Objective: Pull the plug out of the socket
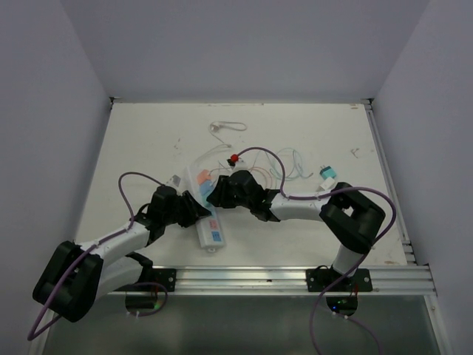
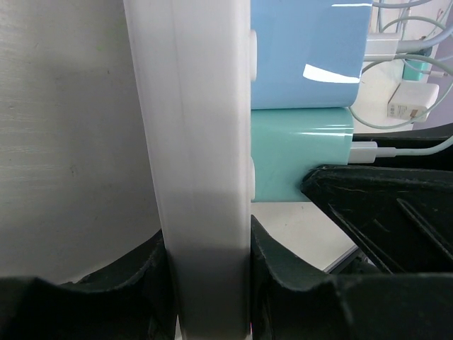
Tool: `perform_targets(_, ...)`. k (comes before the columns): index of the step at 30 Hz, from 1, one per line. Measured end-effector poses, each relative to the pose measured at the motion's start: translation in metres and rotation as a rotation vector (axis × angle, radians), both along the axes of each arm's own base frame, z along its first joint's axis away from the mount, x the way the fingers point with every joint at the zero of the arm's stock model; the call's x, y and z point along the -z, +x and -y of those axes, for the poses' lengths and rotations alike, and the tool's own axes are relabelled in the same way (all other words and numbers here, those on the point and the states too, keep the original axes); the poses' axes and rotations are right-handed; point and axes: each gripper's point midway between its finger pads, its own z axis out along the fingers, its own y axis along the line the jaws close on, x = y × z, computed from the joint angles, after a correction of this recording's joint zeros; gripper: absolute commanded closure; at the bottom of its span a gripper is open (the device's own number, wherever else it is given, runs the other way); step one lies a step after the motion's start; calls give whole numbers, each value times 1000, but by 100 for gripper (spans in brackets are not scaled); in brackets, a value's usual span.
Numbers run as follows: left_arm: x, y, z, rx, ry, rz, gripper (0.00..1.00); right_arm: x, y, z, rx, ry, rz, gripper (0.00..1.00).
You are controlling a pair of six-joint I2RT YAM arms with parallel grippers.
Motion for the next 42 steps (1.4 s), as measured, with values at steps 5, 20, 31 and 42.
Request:
perform_targets(5,0,-1,0,0,0,0,100,0,0,0,4,4,-5,50)
perform_targets(20,0,-8,-2,4,-11,8,100,15,-10,-11,-12,18,-69,50)
perform_targets(31,1,-8,-3,-4,-6,4,100,12,-9,-13,-7,35,-75,100)
perform_targets(42,-5,-11,-1,8,-10,19,100,3,-13,1,-23,69,-92,100)
